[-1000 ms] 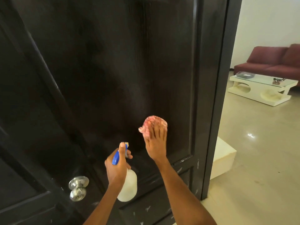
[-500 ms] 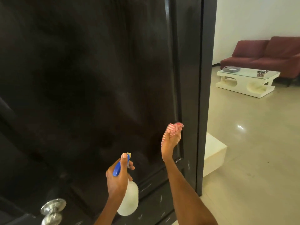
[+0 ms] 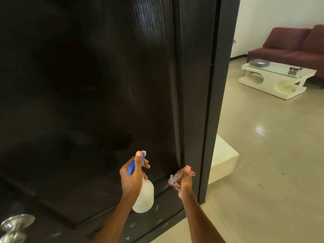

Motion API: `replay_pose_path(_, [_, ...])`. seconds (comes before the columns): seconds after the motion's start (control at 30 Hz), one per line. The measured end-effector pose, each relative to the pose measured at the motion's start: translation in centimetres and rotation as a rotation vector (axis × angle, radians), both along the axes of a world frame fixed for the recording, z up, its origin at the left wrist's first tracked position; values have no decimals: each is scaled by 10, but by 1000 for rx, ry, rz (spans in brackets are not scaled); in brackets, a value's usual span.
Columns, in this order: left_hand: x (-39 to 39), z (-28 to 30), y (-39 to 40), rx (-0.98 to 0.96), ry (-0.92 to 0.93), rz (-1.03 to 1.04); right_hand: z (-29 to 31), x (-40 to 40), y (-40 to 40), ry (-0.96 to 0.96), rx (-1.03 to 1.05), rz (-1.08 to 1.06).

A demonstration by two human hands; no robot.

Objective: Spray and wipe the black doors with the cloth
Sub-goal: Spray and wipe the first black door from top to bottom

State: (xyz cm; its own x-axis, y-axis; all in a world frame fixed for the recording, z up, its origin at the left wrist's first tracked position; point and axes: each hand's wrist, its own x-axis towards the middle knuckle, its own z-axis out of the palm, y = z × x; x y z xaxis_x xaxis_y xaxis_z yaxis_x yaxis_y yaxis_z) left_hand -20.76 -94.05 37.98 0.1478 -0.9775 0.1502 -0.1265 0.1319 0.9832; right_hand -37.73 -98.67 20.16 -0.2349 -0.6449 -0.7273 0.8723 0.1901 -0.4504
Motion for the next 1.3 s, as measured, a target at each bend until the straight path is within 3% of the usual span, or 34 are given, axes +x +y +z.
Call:
replay_pose_path(0.07, [-3,-10,0,13,12,27,-2,-10,6,196,-53,-87])
replay_pose_path(0.2, [-5,-39,0,52,26,115,-1,-4,18,755,-306,14])
replay_pose_path(0.3, [2,-67,2,52,23,156,-2,2,12,1301,-537,117])
replay_pose_path(0.37, [10,-88,5,27,13,182,-16,11,-3,1764,-681,105])
replay_pose_path(0.4, [14,-97,6,14,13,185,-23,13,-12,1982,-686,118])
replay_pose_path(0.47, [29,-120,9,-28,9,193,-48,25,-34,2222,-613,53])
replay_pose_path(0.57, [52,-149,13,-89,26,219,-78,37,-59,2301,-538,-160])
replay_pose_path(0.77, [93,-210,14,-268,71,267,-113,50,-89,2297,-675,-479])
replay_pose_path(0.93, [106,-257,18,-421,93,251,-149,57,-92,2358,-776,-576])
replay_pose_path(1.07, [115,-282,19,-435,202,257,-156,54,-86,2419,-700,-561])
replay_pose_path(1.3, [110,-277,33,-444,144,168,-148,52,-84,2305,-751,-536])
